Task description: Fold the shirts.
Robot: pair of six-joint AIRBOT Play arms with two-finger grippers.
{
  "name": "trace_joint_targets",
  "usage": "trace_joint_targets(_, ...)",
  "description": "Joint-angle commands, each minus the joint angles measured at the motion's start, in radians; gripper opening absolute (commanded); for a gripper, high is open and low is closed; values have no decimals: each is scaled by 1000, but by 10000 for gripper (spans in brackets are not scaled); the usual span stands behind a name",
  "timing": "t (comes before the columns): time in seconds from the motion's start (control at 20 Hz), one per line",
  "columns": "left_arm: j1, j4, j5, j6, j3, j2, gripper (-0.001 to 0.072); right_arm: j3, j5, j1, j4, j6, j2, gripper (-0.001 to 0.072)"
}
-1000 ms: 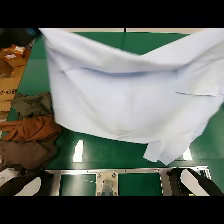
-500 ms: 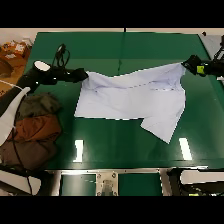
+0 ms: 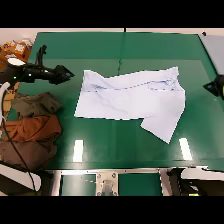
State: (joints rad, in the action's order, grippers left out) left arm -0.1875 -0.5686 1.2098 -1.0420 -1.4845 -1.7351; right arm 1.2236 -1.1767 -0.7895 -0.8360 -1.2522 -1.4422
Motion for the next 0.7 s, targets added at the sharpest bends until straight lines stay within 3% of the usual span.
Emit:
trace_joint_targets(0.0,-74,-4,114,-3,-13,-2,531,-214,-63,-122,-51,-12,59,418)
trace_joint_targets(0.2,-70,-6,118,3,-13,-2,531,-418,-1,-98,-3,65,20,420)
trace_joint_targets(0.5,-72,-44,178,-29,-16,-2,531,-381,46,26,187,132,-109,419)
trace_joint_targets(0.6,-76,-115,198,-79,-15,-2,532,-338,47,54,189,131,-143,346)
trace_joint_targets(0.65,-75,-168,214,-114,-15,-2,532,-319,48,59,189,131,-157,272)
